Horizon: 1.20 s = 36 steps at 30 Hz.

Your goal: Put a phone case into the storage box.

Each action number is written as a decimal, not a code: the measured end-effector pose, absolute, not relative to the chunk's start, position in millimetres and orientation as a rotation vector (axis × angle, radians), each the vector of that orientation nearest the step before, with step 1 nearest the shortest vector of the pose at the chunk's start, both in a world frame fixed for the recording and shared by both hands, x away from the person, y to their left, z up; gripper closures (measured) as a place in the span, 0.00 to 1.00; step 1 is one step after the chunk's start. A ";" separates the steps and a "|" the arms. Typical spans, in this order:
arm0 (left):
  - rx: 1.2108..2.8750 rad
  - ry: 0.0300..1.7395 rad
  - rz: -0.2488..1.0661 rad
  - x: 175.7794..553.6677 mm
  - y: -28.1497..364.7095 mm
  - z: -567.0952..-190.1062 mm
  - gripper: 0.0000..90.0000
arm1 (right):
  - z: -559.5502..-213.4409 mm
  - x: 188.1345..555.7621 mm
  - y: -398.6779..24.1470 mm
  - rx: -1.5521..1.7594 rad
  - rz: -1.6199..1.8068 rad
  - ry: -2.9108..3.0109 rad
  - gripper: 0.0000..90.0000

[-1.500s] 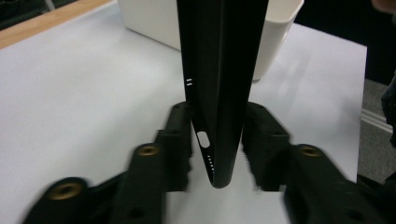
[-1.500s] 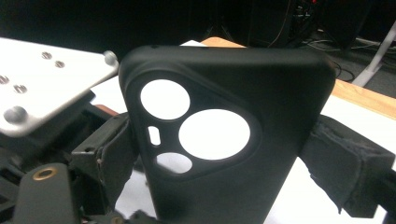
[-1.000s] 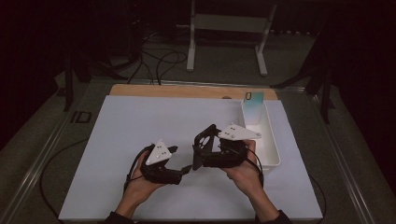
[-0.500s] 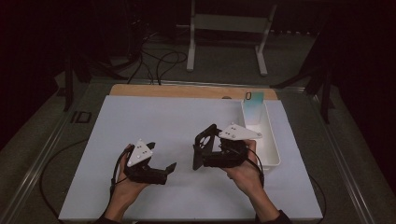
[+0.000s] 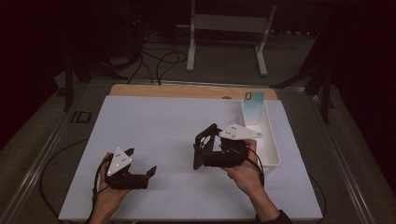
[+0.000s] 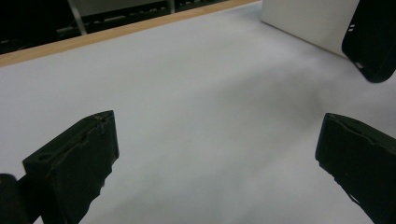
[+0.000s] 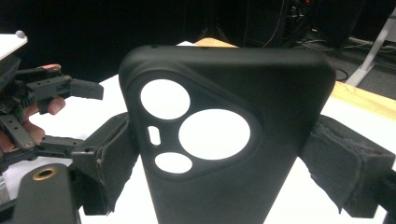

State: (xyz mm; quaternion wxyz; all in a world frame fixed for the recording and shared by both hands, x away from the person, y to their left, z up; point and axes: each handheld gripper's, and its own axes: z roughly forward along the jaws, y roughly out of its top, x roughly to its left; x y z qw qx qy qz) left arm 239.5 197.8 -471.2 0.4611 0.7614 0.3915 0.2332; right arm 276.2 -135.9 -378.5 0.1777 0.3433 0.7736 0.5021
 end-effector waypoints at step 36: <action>1.806 1.016 0.657 219.6 228.7 -490.4 0.00 | -361.6 297.7 -146.9 1.002 1.421 2.127 0.16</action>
